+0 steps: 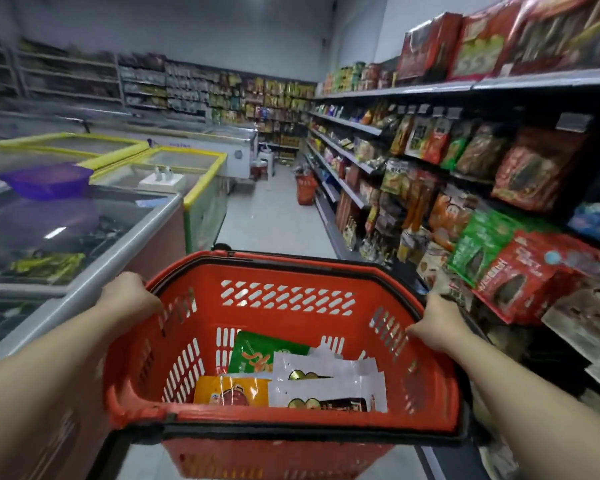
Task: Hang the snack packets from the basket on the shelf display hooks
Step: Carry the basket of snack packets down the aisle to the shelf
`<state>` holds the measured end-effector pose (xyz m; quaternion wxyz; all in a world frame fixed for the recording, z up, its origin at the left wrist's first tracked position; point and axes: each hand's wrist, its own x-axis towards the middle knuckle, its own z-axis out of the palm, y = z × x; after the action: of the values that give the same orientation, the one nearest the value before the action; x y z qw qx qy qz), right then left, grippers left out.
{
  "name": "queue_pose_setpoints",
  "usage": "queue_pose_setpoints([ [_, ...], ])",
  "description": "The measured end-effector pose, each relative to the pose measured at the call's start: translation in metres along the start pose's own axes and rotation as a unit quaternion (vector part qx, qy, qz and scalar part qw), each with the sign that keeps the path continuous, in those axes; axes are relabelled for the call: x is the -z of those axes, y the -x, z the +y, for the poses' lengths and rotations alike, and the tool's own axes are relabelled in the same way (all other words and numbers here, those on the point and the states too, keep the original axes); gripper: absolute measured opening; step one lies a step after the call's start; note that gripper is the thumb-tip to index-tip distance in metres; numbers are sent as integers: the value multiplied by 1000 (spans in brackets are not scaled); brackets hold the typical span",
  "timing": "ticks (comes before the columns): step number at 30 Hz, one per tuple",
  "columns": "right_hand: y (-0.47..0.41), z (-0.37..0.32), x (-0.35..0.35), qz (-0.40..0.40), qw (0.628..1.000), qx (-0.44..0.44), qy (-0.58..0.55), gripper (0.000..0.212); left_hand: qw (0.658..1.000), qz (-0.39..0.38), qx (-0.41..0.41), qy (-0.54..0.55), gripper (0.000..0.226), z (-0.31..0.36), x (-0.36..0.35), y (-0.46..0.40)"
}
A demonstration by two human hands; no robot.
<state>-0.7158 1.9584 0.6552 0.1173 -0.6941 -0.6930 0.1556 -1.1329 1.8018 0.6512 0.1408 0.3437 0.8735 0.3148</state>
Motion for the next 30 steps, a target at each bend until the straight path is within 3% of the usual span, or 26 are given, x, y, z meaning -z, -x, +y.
queue_pose_setpoints([
  [4, -117, -50, 4, 5, 1000, 2, -15, 88, 1000, -6, 8, 29, 14, 43, -25, -117],
  [8, -233, -101, -9, 24, 1000, -1, 1, 60, 999, -8, -15, 29, 11, 71, -61, -250],
  [20, -546, -224, -66, 67, 992, -104, 8, 73, 994, -69, -83, 7, 10, 217, -169, -631],
  [30, -813, -264, -120, 68, 986, -150, 20, 73, 992, -87, -87, -14, 13, 331, -296, -881],
])
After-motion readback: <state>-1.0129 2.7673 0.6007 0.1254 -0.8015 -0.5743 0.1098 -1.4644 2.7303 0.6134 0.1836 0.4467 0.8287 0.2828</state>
